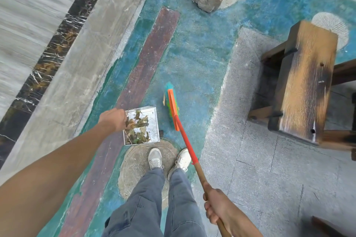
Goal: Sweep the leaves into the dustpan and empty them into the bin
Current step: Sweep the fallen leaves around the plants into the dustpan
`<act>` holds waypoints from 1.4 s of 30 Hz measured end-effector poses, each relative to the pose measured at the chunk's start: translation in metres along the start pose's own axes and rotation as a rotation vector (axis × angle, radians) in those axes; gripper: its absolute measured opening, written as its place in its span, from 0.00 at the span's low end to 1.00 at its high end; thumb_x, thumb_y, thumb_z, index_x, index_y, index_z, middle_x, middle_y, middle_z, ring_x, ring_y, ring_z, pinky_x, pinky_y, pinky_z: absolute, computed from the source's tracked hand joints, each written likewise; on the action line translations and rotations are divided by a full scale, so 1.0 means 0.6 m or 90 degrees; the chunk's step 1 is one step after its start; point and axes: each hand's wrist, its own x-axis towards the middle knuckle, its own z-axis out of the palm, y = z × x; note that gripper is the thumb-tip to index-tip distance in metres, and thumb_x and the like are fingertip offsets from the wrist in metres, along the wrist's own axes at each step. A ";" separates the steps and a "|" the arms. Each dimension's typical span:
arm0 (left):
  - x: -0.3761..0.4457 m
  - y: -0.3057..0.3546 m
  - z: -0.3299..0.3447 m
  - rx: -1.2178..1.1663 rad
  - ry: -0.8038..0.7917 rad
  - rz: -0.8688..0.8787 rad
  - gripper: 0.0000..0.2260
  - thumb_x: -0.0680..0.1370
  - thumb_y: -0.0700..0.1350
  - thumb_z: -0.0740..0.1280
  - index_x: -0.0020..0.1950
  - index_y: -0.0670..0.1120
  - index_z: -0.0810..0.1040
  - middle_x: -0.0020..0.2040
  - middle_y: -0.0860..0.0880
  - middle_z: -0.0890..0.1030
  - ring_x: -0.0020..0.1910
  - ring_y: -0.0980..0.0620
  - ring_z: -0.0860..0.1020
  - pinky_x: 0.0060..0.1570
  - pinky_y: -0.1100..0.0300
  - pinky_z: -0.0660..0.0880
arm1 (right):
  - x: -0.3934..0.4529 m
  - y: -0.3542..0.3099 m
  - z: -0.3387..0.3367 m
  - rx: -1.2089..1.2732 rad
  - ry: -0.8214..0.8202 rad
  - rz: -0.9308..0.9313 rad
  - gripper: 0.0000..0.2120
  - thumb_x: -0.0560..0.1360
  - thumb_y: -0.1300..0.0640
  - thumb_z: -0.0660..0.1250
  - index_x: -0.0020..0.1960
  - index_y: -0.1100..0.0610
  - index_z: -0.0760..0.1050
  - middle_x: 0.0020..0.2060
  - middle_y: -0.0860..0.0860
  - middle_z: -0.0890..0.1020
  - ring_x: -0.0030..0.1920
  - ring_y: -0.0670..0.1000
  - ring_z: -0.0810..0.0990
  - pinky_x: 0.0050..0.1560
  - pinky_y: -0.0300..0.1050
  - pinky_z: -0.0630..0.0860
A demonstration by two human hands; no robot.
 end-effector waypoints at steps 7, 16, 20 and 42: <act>0.006 0.012 -0.004 0.010 -0.006 0.044 0.02 0.76 0.44 0.66 0.45 0.46 0.75 0.43 0.48 0.75 0.46 0.47 0.75 0.45 0.56 0.72 | 0.027 0.011 0.052 0.054 -0.067 0.065 0.22 0.80 0.39 0.54 0.41 0.58 0.67 0.25 0.49 0.65 0.21 0.46 0.60 0.17 0.34 0.56; -0.015 -0.020 -0.019 -0.031 -0.034 0.083 0.15 0.69 0.34 0.60 0.28 0.48 0.60 0.28 0.51 0.63 0.30 0.48 0.66 0.33 0.54 0.70 | 0.031 0.036 0.007 0.096 -0.050 0.094 0.23 0.80 0.39 0.57 0.37 0.56 0.63 0.21 0.49 0.63 0.18 0.46 0.58 0.19 0.30 0.52; -0.030 -0.039 0.001 -0.014 -0.040 0.054 0.10 0.74 0.35 0.60 0.34 0.44 0.72 0.31 0.45 0.74 0.34 0.45 0.76 0.38 0.53 0.74 | 0.028 0.027 -0.015 0.016 0.008 0.048 0.23 0.80 0.38 0.54 0.40 0.56 0.64 0.23 0.50 0.65 0.20 0.48 0.61 0.21 0.34 0.53; -0.031 -0.029 0.004 -0.038 -0.014 -0.014 0.07 0.74 0.35 0.60 0.45 0.36 0.77 0.45 0.38 0.81 0.50 0.41 0.80 0.42 0.52 0.76 | 0.034 -0.026 -0.017 0.221 -0.121 0.112 0.23 0.79 0.39 0.58 0.34 0.54 0.63 0.25 0.46 0.56 0.18 0.43 0.53 0.16 0.28 0.52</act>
